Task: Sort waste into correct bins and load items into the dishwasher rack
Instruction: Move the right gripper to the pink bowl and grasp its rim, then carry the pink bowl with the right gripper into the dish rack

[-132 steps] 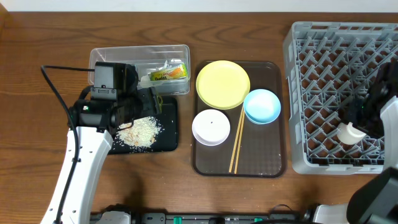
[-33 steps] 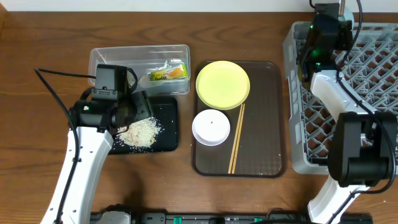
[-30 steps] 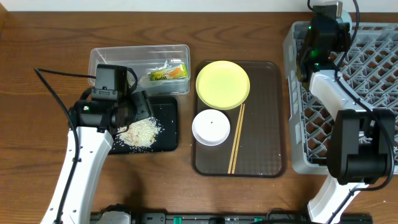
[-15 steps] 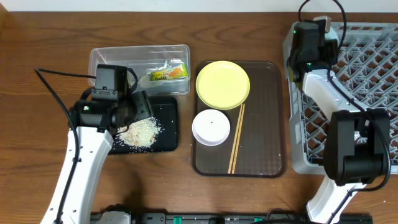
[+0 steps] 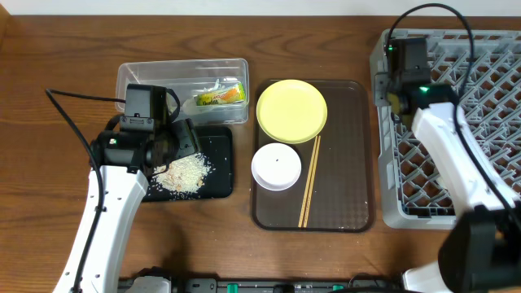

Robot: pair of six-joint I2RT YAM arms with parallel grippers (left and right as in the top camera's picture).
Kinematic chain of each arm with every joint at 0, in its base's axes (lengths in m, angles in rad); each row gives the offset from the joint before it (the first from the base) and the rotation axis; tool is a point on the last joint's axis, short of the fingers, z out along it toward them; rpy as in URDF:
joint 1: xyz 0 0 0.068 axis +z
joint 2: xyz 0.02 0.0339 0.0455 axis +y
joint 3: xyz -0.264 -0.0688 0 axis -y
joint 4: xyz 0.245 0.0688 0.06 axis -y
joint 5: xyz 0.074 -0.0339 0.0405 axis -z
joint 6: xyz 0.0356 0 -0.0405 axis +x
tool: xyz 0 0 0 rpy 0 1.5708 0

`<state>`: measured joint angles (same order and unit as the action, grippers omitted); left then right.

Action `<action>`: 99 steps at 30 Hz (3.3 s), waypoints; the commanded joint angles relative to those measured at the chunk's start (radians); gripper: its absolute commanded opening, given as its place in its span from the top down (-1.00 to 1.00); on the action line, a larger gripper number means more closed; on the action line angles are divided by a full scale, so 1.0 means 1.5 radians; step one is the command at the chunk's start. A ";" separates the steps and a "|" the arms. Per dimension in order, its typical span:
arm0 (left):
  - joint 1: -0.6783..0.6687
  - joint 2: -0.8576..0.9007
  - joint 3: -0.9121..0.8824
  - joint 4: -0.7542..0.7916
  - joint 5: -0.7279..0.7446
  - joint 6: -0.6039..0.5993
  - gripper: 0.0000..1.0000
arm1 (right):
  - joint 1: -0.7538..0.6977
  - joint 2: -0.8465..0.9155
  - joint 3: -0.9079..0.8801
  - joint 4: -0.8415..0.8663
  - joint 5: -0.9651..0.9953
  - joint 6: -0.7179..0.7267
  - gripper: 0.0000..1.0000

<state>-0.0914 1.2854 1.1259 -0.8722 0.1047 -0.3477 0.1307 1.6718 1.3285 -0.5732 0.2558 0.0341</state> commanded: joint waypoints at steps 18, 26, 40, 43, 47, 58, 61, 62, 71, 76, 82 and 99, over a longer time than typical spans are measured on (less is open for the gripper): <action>0.003 0.002 -0.004 -0.002 -0.008 -0.008 -0.38 | 0.155 0.103 -0.001 -0.030 -0.250 0.197 0.04; 0.003 0.002 -0.004 -0.002 -0.008 -0.008 -0.38 | 0.223 0.134 -0.001 -0.135 -0.363 0.197 -0.01; 0.003 0.002 -0.004 -0.003 -0.008 -0.008 -0.38 | 0.318 0.173 -0.005 -0.184 -0.209 0.267 0.43; 0.003 0.002 -0.004 -0.005 -0.008 -0.009 -0.38 | 0.323 0.183 -0.005 -0.171 -0.208 0.287 0.64; 0.003 0.002 -0.004 -0.008 -0.008 -0.009 -0.38 | 0.322 0.191 -0.005 -0.172 -0.208 0.304 0.97; 0.003 0.002 -0.004 -0.009 -0.008 -0.008 -0.38 | 0.236 0.046 0.008 -0.169 -0.089 0.239 0.98; 0.003 0.002 -0.004 -0.009 -0.008 -0.008 -0.38 | 0.187 -0.030 0.008 -0.140 0.033 0.215 0.98; 0.003 0.002 -0.004 -0.009 -0.008 -0.008 -0.38 | 0.170 -0.049 0.008 -0.122 0.074 0.199 0.98; 0.003 0.002 -0.004 -0.009 -0.008 -0.009 -0.38 | 0.017 -0.109 0.008 0.118 0.372 -0.005 0.98; 0.003 0.002 -0.004 -0.009 -0.008 -0.009 -0.38 | -0.059 -0.069 0.008 0.250 0.391 -0.136 0.97; 0.003 0.002 -0.004 -0.009 -0.008 -0.009 -0.38 | -0.122 0.003 0.008 0.367 0.394 -0.232 0.97; 0.003 0.002 -0.004 -0.009 -0.008 -0.009 -0.38 | -0.157 0.209 0.008 0.609 0.561 -0.398 0.97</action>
<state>-0.0914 1.2869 1.1213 -0.8833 0.1043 -0.3477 -0.0883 1.9476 1.3342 0.3347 1.0317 -0.5365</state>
